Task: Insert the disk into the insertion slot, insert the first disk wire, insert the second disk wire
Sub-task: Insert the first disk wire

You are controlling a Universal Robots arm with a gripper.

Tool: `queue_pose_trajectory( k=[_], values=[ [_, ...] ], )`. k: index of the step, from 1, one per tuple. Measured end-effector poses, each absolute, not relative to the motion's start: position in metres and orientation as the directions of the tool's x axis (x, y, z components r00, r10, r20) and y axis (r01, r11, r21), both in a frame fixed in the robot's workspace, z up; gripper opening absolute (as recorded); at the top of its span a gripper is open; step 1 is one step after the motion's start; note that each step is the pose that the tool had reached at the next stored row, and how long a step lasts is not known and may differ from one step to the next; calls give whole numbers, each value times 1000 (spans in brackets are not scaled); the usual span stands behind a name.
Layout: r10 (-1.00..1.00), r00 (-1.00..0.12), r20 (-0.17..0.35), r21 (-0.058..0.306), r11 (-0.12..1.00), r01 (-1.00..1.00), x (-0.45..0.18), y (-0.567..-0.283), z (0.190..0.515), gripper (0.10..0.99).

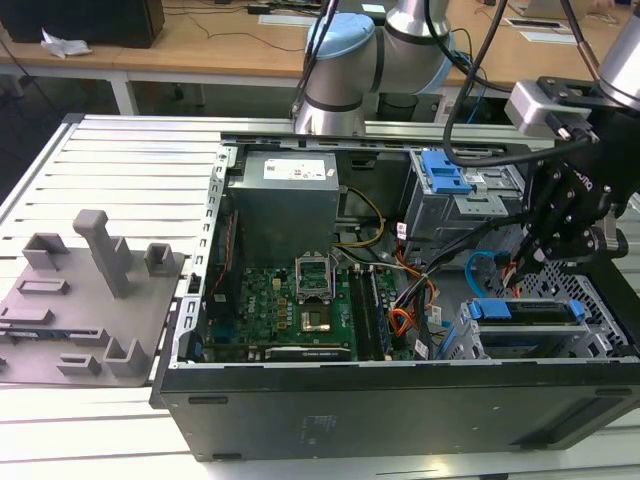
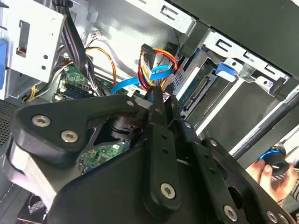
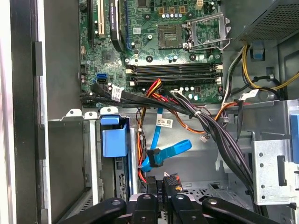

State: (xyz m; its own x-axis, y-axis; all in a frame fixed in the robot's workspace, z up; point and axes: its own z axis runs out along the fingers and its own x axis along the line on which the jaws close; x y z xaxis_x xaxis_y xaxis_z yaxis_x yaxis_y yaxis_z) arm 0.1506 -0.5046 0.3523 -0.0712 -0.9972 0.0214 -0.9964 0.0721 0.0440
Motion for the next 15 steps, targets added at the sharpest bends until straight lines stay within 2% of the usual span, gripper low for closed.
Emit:
queue_pose_trajectory(
  k=[9, 15],
  values=[
    [-997, -71, 22, 44, 72, -996, 151, -534, 352, 176],
    [-997, -71, 22, 45, 72, -996, 159, -538, 348, 176]
  ],
)
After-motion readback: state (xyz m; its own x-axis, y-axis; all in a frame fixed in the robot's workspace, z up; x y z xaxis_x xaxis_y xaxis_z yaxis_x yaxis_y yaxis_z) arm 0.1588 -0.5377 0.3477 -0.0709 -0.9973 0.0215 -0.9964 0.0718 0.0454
